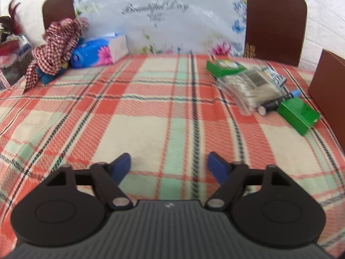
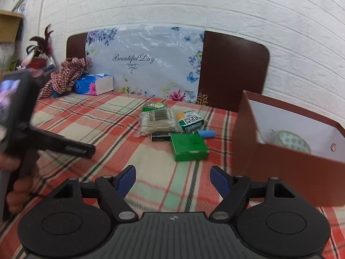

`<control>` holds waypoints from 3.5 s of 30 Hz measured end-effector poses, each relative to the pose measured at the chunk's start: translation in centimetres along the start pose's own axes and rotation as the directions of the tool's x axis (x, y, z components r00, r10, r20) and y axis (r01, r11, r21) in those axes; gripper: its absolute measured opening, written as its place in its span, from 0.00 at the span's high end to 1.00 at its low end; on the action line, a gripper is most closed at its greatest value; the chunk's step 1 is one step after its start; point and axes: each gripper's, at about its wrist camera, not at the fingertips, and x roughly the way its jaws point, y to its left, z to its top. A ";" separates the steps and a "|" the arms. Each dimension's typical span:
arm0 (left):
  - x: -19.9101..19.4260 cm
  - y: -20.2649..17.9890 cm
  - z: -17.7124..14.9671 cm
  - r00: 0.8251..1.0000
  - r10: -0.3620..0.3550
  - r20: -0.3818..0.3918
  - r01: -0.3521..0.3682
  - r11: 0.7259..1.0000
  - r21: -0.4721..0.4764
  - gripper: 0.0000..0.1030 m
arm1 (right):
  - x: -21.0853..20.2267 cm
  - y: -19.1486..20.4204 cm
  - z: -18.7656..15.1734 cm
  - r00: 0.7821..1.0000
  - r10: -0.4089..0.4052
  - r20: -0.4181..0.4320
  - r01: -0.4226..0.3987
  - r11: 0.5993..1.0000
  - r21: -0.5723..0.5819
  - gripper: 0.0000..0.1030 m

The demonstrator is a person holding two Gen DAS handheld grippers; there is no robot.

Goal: Organize objects
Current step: 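Reach for and grasp the green box with the right tool, then carry the green box over the brown box and open the right tool, then withdraw the right tool from the box back over the table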

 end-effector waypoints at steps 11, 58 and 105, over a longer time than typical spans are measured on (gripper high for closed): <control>0.1 0.7 -0.5 0.994 -0.086 0.065 0.089 0.995 -0.046 0.18 | 13.8 -1.9 2.9 0.987 -0.093 -0.131 0.088 0.995 -0.044 0.29; -11.7 -24.1 9.6 0.780 -0.622 -0.066 0.612 0.739 0.282 0.53 | -6.9 -10.9 -2.3 0.934 -0.215 0.286 0.181 0.974 0.139 0.38; -10.2 -16.8 3.4 0.968 -0.237 -0.082 0.250 0.935 0.250 0.38 | -9.3 -9.1 -3.6 0.977 -0.195 0.089 0.152 0.925 0.349 0.34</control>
